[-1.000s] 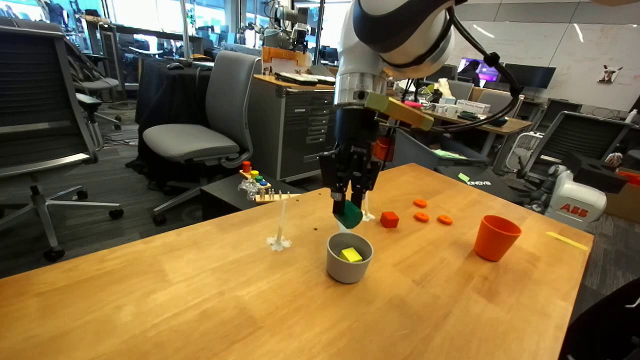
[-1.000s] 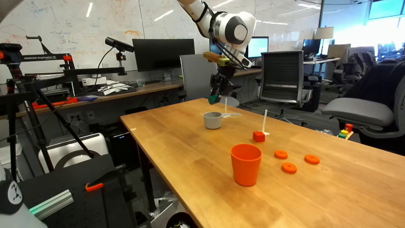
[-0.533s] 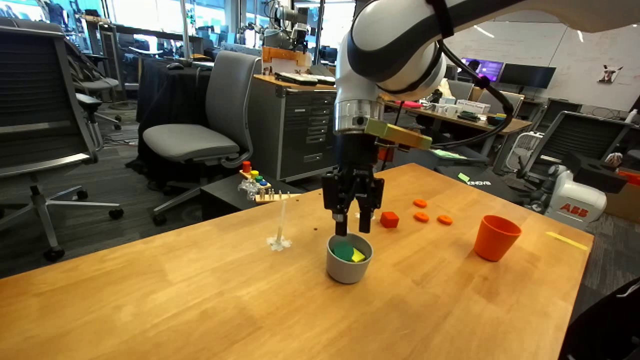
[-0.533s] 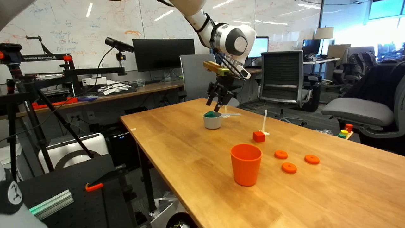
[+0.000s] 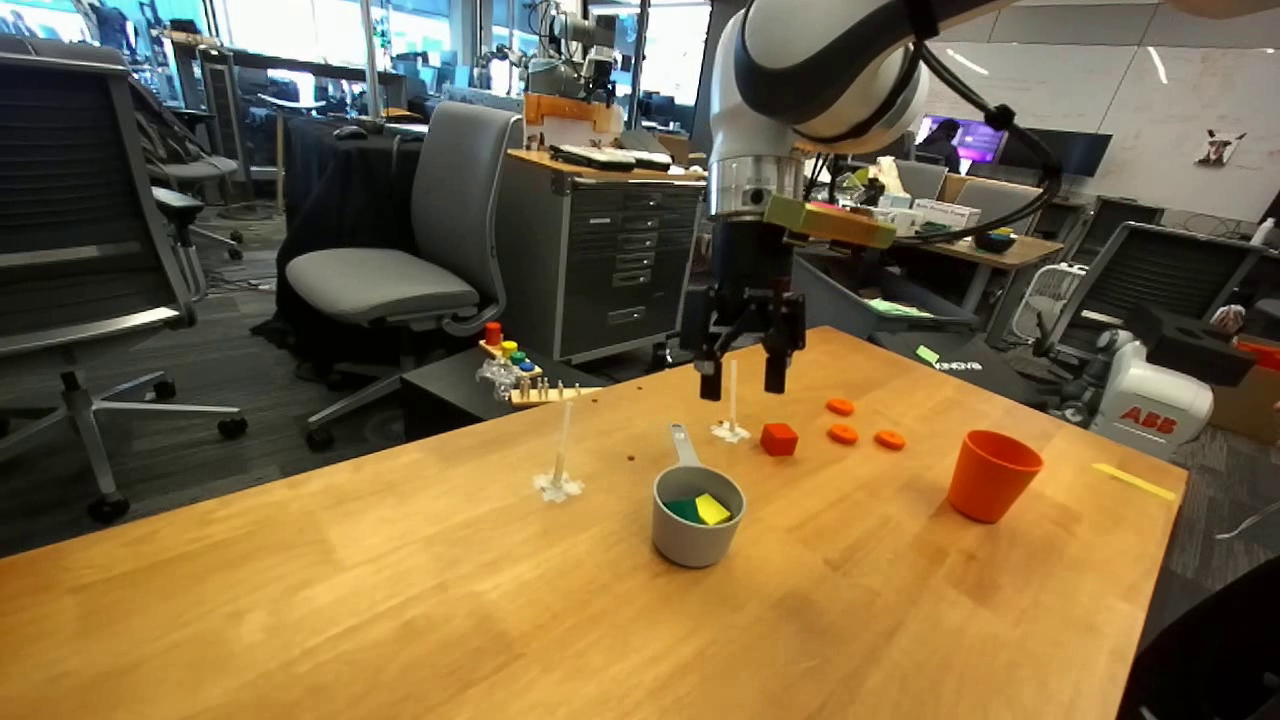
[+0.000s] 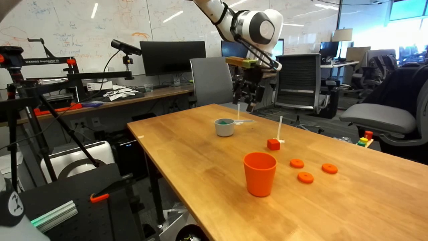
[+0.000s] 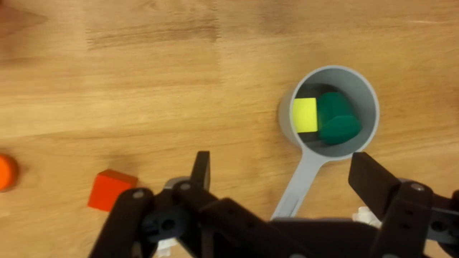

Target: Put the yellow, green and orange objects in the scoop

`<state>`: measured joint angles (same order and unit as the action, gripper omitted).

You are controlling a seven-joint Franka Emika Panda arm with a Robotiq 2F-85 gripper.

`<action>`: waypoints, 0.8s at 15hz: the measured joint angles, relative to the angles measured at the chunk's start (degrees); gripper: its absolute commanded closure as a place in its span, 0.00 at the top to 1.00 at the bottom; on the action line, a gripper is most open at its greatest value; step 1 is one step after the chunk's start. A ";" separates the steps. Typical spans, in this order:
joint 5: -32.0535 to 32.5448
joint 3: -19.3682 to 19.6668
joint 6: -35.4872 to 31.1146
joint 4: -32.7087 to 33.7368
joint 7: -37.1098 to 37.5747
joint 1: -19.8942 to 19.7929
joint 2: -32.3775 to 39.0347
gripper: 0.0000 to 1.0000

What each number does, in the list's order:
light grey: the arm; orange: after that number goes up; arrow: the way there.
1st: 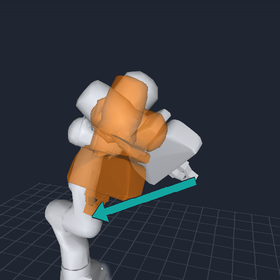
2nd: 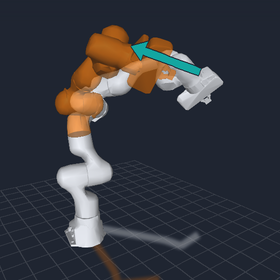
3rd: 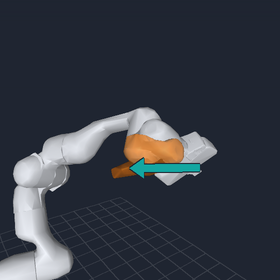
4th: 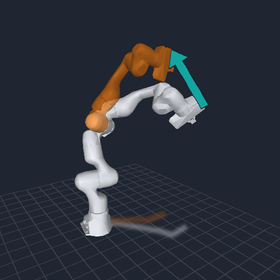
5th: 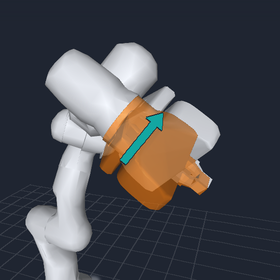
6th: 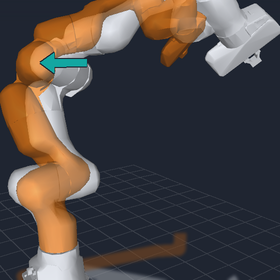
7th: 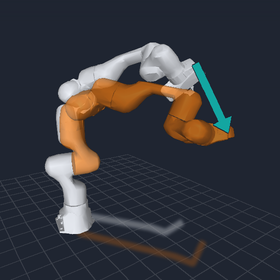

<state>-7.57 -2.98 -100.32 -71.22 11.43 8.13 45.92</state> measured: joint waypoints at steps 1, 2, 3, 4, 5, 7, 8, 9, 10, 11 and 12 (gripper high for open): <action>0.58 0.94 0.13 -0.33 0.34 -0.41 -0.92 1.00; 0.88 1.81 0.26 -0.76 0.64 -0.90 -1.74 1.00; 1.16 2.55 0.37 -1.26 0.93 -1.46 -2.44 1.00; 1.36 3.17 0.60 -1.59 1.17 -2.07 -2.82 1.00; 1.40 3.64 0.97 -1.79 1.33 -2.75 -2.92 1.00; 1.40 4.15 1.76 -2.20 1.63 -4.15 -2.65 1.00; 1.40 4.25 2.20 -2.33 1.83 -4.81 -2.24 1.00; 1.40 4.30 2.50 -2.36 2.03 -5.37 -1.65 1.00; 1.40 4.34 2.86 -2.33 2.31 -5.87 -0.86 1.00; 1.40 4.43 3.36 -2.18 2.60 -6.26 0.12 1.00; 1.40 4.49 3.97 -1.88 2.83 -6.57 1.29 1.00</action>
<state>-6.17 1.51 -96.35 -73.09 14.27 1.56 47.21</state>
